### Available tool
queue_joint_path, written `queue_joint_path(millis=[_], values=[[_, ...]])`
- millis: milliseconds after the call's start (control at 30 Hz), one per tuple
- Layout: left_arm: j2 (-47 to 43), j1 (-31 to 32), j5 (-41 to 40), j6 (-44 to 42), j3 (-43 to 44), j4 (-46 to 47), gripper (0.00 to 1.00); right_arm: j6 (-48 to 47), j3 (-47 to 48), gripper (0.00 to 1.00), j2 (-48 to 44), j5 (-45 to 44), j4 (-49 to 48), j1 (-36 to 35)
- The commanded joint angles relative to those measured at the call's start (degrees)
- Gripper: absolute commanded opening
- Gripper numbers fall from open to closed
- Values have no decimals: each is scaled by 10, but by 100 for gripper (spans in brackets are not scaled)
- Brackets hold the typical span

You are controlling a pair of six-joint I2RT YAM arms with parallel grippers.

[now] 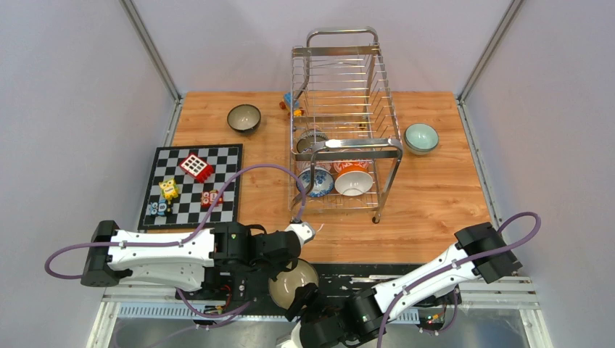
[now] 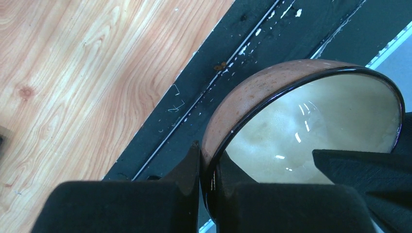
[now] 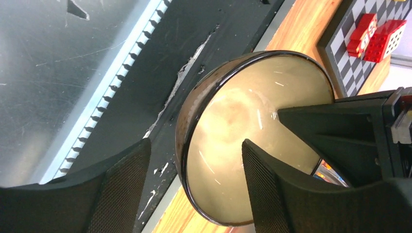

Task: Unload the bowls from the dish rack
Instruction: Place the bowl with the bowl.

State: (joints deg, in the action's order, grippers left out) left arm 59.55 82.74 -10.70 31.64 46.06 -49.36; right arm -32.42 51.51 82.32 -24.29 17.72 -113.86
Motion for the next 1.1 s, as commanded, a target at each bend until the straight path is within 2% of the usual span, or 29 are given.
queue_joint_path(millis=[0, 100, 200, 467, 667, 900, 1067], values=[[-35, 3, -19, 32, 4, 40, 0, 32, 18, 75, -15, -24, 14, -6], [-52, 3, -56, 46, 7, 32, 0, 62, 23, 82, -31, -26, 20, 1], [-70, 2, -94, 61, 10, 19, 0, 106, 29, 99, -60, -17, 32, 16], [-121, -6, -208, 109, 27, -28, 0, 203, 53, 100, -138, -42, 63, 26], [-153, -37, -264, 125, 48, -68, 0, 365, 61, 100, -206, -13, 33, 74], [-143, -78, -370, 79, 148, -144, 0, 438, 31, 100, -232, -57, 19, 89], [-127, -160, -398, -2, 193, -119, 0, 462, -3, 99, -238, -78, 5, 92]])
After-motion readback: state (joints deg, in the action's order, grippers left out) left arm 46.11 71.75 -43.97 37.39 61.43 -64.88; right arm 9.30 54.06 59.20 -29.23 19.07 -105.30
